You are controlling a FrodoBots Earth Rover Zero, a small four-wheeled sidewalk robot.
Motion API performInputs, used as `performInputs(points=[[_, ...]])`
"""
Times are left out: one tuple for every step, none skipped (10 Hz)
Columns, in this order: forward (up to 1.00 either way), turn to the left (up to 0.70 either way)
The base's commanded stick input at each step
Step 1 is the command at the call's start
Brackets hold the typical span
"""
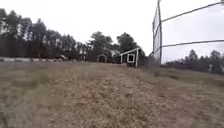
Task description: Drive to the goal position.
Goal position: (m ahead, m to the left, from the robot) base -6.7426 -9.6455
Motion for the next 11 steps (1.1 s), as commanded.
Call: performInputs(points=[[0.70, 0.00], [0.70, 0.00], [0.70, 0.00], [0.70, 0.00], [0.70, 0.00], [0.70, 0.00], [0.70, 0.00], [0.70, 0.00], [0.70, 0.00], [0.70, 0.00], [0.70, 0.00]])
